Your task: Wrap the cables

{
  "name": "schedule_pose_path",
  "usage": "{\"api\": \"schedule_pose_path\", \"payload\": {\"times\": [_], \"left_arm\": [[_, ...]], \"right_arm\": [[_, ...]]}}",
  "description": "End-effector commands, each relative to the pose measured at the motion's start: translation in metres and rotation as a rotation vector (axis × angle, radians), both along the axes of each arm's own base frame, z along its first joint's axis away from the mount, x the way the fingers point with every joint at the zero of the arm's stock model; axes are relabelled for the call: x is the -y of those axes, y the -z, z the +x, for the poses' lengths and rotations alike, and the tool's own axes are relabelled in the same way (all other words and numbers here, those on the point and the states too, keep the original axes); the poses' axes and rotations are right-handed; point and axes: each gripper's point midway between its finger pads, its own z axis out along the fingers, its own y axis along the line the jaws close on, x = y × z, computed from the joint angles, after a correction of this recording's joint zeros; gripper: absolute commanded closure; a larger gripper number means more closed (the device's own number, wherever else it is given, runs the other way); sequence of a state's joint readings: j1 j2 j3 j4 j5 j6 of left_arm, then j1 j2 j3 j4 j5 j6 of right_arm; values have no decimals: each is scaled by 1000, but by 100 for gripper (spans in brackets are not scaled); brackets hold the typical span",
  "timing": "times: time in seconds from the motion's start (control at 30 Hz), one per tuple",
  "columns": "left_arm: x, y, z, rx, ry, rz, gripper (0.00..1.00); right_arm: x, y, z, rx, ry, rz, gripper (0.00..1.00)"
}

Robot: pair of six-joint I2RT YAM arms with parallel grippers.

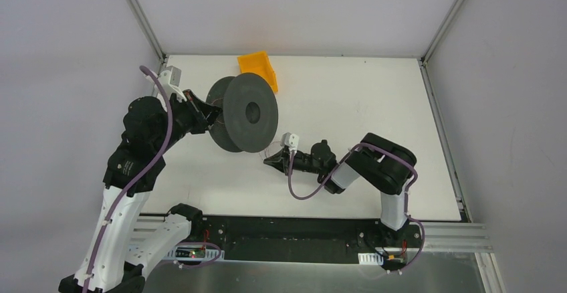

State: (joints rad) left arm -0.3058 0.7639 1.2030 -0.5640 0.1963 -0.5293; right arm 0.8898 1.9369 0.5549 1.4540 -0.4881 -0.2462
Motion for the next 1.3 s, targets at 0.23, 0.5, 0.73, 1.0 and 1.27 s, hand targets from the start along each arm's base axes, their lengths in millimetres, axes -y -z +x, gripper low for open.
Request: {"api": "schedule_pose_path", "payload": {"times": [0.23, 0.5, 0.73, 1.0, 1.27], "left_arm": [[-40, -7, 51, 94, -279, 66, 100], [-40, 51, 63, 35, -199, 311, 100], [-27, 98, 54, 21, -83, 545, 100], [-16, 121, 43, -1, -2, 606, 100], [-12, 139, 30, -34, 105, 658, 100]], "right_arm": [[3, -71, -72, 128, 38, -26, 100], [6, -123, -63, 104, 200, -181, 100], [-5, -176, -47, 196, 242, -164, 100], [-21, -200, -20, 332, 300, -179, 100], [-11, -217, 7, 524, 431, -205, 100]]}}
